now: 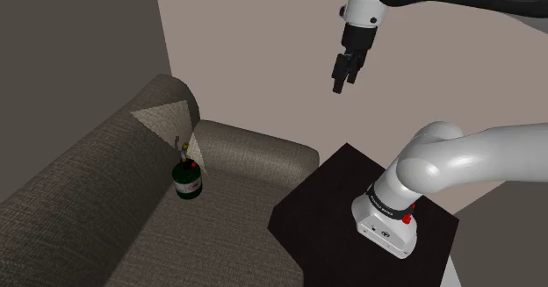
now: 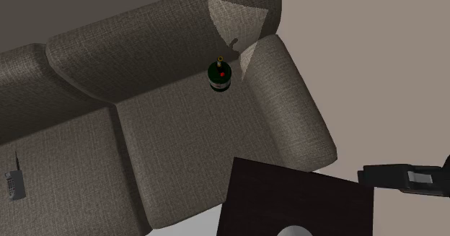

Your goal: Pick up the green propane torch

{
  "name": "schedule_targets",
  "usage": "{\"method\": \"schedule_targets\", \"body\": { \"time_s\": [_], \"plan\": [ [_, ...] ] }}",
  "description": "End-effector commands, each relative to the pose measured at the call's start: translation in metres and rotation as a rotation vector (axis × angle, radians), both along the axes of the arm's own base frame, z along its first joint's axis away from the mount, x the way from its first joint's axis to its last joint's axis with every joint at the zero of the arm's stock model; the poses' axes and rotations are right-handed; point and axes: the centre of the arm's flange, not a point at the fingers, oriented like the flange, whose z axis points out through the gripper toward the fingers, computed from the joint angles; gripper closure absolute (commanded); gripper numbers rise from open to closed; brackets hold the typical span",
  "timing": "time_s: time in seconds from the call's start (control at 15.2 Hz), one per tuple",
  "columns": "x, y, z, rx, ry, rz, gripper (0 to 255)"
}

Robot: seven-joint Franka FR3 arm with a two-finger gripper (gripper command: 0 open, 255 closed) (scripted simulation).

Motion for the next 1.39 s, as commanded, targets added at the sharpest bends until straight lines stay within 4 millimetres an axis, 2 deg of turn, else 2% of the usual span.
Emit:
{"method": "schedule_targets", "body": {
  "time_s": [0.0, 1.32],
  "plan": [
    [0.0, 0.0, 0.0, 0.0, 0.0, 0.0, 0],
    [0.166, 0.17, -0.141, -0.043, 0.071, 0.041, 0]
  ]
}}
